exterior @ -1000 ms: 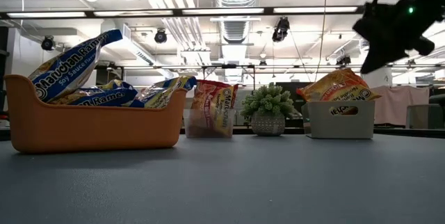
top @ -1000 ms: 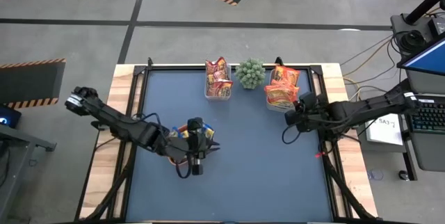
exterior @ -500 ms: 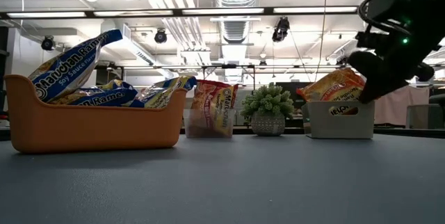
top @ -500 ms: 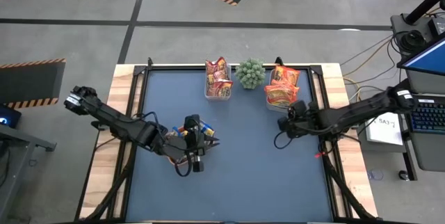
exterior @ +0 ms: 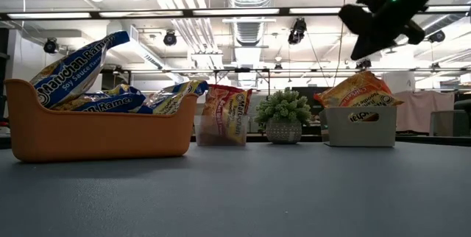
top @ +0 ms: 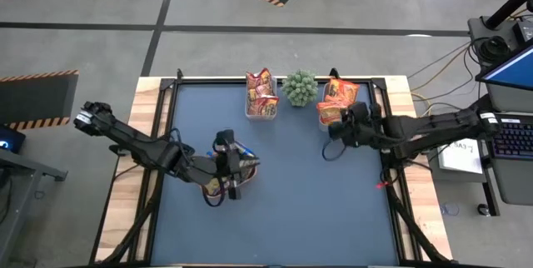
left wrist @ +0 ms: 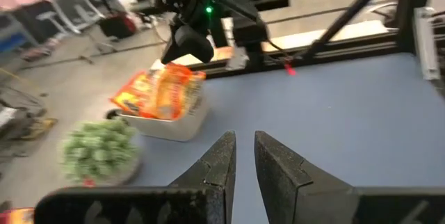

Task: Sort Maruchan noodles
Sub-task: Put the orange noodle pack into the gray bin

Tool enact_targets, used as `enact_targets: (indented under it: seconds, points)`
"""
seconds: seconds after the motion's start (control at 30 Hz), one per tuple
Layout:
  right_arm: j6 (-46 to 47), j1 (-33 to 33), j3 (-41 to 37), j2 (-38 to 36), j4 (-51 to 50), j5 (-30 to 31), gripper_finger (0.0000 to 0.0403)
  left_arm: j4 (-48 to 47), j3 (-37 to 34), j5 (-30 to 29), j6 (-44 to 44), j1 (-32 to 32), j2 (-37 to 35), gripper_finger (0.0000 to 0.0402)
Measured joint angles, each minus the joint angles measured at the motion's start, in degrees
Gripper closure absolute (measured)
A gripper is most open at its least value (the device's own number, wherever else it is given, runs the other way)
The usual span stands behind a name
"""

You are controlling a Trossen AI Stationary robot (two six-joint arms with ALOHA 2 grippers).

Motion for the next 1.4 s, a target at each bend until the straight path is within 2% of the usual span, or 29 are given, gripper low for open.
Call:
enact_targets:
  seconds: [0.2, 0.3, 0.4, 0.83, 1.1, 1.23, 1.4]
  points:
    - [-5.3, -12.7, 0.9, 1.4, -0.4, -7.4, 0.0394, -0.4, 0.0, -2.1, 1.4, 0.0, -1.6, 0.0364]
    - [-6.0, -15.8, -0.2, 1.9, -0.5, -10.7, 0.0394, -1.4, 0.0, -2.2, 0.8, -0.1, -2.0, 0.0364]
    - [-5.7, -15.9, -1.8, 2.3, -0.4, -12.6, 0.0394, -2.9, 0.0, -2.2, -0.3, -0.1, -2.1, 0.0364]
    - [-0.4, -15.6, -8.6, 3.5, 0.9, -14.5, 0.0394, -3.0, -0.1, -2.2, -1.0, -0.1, -1.4, 0.0364]
    - [-0.6, -15.3, -8.6, 2.7, 0.7, -16.5, 0.0394, -3.3, -0.1, -2.2, -2.0, -0.1, -1.4, 0.0364]
    - [-2.2, -15.3, -6.9, 0.5, 0.8, -16.4, 0.0394, -7.7, -0.4, -2.1, -3.2, -0.6, -1.4, 0.0364]
    - [-5.1, -14.1, -5.5, -3.0, 0.9, -16.1, 0.0394, -8.0, -4.9, -2.1, -4.8, -1.2, -3.2, 0.0364]
